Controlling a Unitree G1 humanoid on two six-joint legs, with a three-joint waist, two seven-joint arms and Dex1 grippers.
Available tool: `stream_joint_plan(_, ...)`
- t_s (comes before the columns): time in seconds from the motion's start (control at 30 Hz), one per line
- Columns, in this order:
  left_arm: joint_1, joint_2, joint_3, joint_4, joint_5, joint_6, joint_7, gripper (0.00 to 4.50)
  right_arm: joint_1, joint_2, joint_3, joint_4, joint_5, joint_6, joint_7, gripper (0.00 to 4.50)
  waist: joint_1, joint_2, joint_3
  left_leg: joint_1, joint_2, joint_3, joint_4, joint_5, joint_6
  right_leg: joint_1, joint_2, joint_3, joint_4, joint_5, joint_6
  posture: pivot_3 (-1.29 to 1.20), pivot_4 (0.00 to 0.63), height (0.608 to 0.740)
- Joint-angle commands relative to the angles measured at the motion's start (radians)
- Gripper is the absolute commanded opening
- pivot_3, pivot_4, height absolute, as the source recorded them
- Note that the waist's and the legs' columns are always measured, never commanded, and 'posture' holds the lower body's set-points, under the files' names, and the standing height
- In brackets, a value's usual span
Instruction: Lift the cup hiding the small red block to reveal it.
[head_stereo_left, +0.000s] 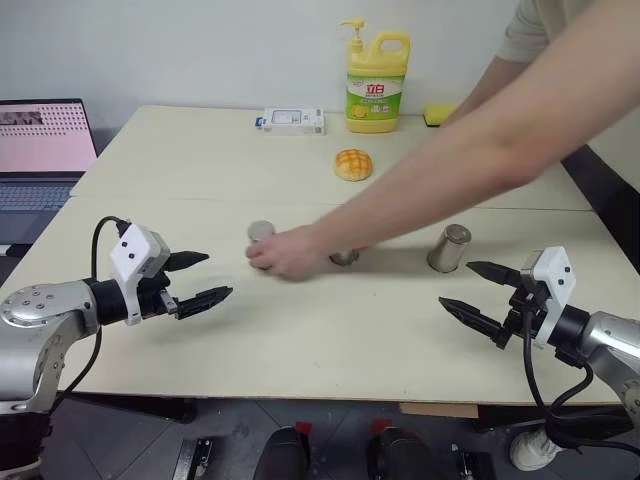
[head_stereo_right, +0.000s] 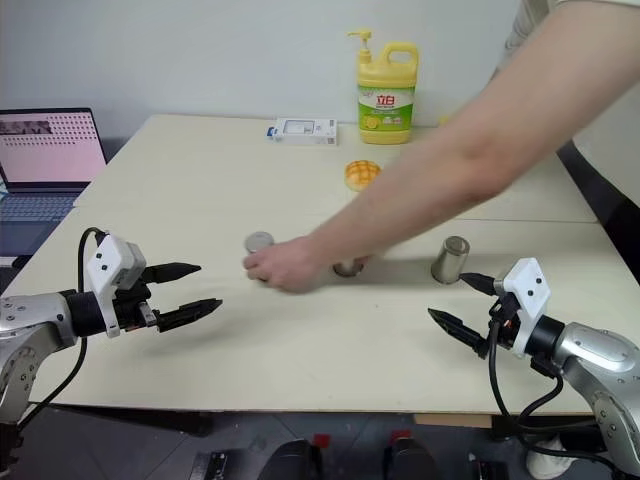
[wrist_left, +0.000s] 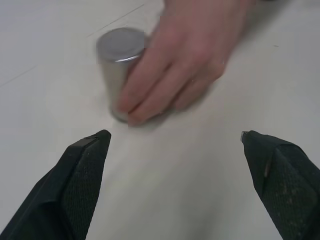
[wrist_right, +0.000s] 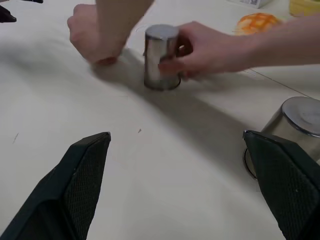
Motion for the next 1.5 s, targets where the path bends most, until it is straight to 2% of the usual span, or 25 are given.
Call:
stream_joint_plan(0.03,-0.025,-0.01,-0.003,-0.025,-0.014,-0.007,-0.001,4.45,-0.019,0.003,-0.007,-0.037,0.007,-0.003,-0.015,4.5,0.0,0.0,0.0,0.0,0.0,0.0,0.0,0.0,0.0,0.0,0.0,0.0,0.0,0.0,0.0,0.0,0.15,0.74)
stream_joint_plan(0.53,-0.033,-0.014,-0.009,-0.027,-0.016,-0.008,-0.01,4.45,-0.058,0.015,0.015,-0.065,0.036,0.032,-0.042,4.5,0.0,0.0,0.0,0.0,0.0,0.0,0.0,0.0,0.0,0.0,0.0,0.0,0.0,0.0,0.0,0.0,0.15,0.74)
stream_joint_plan(0.73,-0.027,0.0,-0.021,-0.051,-0.028,0.003,-0.048,4.45,-0.139,0.036,0.11,-0.073,0.043,0.075,-0.065,4.5,-0.002,0.0,0.0,0.0,0.0,0.0,0.0,0.0,0.0,0.0,0.0,0.0,0.0,0.0,0.0,0.0,0.15,0.74)
stream_joint_plan(0.87,-0.025,0.015,-0.041,-0.073,-0.022,-0.001,-0.078,4.45,-0.263,0.073,0.226,-0.018,-0.023,0.085,-0.096,4.5,-0.004,0.0,0.0,0.0,0.0,0.0,0.0,0.0,0.0,-0.001,0.0,0.0,0.0,0.0,0.0,0.0,0.15,0.74)
stream_joint_plan(0.97,-0.05,0.009,-0.065,-0.091,-0.021,-0.003,-0.083,4.45,-0.406,0.135,0.364,0.083,-0.151,0.108,-0.175,4.5,-0.004,0.0,0.0,0.0,0.0,0.0,0.0,0.0,0.0,-0.001,0.0,0.0,0.001,0.0,0.0,0.0,0.15,0.74)
stream_joint_plan(1.13,-0.084,0.002,-0.08,-0.115,-0.034,0.006,-0.082,4.45,-0.538,0.256,0.452,0.219,-0.208,0.147,-0.219,4.5,-0.003,0.0,0.0,-0.003,0.0,0.0,0.0,0.0,0.0,-0.004,0.001,0.001,0.002,0.001,-0.001,0.0,0.15,0.74)
stream_joint_plan(1.5,-0.083,0.007,-0.078,-0.108,-0.03,-0.009,-0.094,4.45,-0.721,0.452,0.493,0.54,-0.3,0.101,-0.217,4.5,-0.005,0.0,0.0,-0.006,0.001,0.004,0.0,0.0,0.0,-0.011,0.001,0.004,0.002,0.001,-0.001,0.0,0.15,0.74)
